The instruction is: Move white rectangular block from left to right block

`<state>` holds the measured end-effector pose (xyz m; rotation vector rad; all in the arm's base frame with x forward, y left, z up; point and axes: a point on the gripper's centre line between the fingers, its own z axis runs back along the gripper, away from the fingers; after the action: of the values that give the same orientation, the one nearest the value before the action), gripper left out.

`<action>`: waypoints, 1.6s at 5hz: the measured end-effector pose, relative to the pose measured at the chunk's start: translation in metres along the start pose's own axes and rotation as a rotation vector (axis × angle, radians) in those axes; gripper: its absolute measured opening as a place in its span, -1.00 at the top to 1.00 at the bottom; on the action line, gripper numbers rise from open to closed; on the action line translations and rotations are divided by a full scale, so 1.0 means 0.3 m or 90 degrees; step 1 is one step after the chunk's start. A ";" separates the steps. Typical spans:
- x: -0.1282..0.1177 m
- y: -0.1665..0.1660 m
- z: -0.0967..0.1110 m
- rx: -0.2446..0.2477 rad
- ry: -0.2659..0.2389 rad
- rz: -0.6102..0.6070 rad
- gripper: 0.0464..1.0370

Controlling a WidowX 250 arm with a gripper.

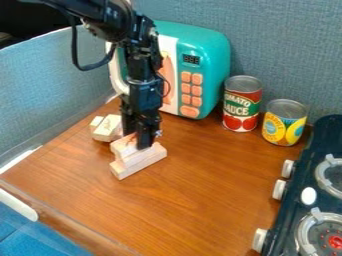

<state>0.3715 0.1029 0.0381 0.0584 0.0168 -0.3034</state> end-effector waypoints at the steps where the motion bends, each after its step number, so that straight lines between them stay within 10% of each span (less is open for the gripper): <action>1: 0.001 0.002 0.000 0.002 -0.001 0.007 -0.02; 6: -0.008 -0.028 0.001 -0.049 -0.023 0.013 -0.14; 8: -0.049 0.013 0.110 -0.060 -0.082 0.055 -0.94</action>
<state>0.3589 0.1090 0.0715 -0.0534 -0.0988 -0.2193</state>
